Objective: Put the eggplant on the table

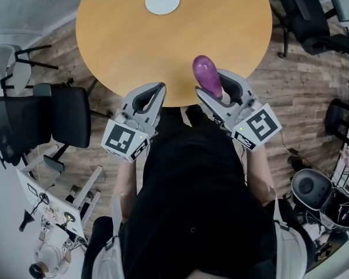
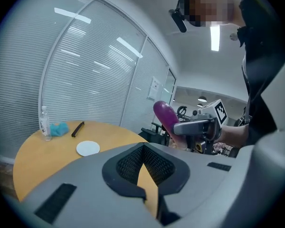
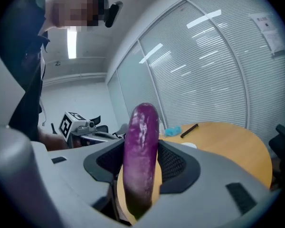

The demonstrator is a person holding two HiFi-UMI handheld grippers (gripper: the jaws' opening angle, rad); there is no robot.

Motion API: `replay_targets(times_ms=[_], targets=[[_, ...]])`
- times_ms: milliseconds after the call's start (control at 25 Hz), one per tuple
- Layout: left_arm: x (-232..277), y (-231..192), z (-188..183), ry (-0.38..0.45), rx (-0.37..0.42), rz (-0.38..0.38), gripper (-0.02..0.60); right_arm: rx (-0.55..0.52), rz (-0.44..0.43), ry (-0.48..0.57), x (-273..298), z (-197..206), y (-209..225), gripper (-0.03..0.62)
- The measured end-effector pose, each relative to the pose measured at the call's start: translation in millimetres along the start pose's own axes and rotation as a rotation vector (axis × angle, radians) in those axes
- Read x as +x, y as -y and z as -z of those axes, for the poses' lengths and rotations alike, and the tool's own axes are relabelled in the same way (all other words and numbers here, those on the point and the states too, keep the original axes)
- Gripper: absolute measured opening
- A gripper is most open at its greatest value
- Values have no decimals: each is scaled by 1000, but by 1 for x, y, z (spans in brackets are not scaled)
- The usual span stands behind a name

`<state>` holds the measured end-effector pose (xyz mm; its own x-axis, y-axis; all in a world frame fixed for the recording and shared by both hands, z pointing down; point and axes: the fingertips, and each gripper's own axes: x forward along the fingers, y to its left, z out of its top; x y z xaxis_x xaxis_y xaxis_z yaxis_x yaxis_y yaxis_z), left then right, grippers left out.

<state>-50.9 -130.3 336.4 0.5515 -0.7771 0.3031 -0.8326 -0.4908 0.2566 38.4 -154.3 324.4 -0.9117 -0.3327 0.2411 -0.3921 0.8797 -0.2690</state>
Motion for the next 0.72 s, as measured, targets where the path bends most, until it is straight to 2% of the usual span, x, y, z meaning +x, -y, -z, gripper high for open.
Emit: replay_targets(times_ms=[240, 520, 720], targets=[[7, -45, -10, -19, 33, 73, 8, 58, 114, -24, 49, 2, 26, 218], [8, -95, -23, 7, -16, 116, 9, 80, 197, -103, 110, -11, 52, 218], [16, -118, -32, 35, -46, 176, 8, 35, 237, -146, 154, -15, 75, 218]])
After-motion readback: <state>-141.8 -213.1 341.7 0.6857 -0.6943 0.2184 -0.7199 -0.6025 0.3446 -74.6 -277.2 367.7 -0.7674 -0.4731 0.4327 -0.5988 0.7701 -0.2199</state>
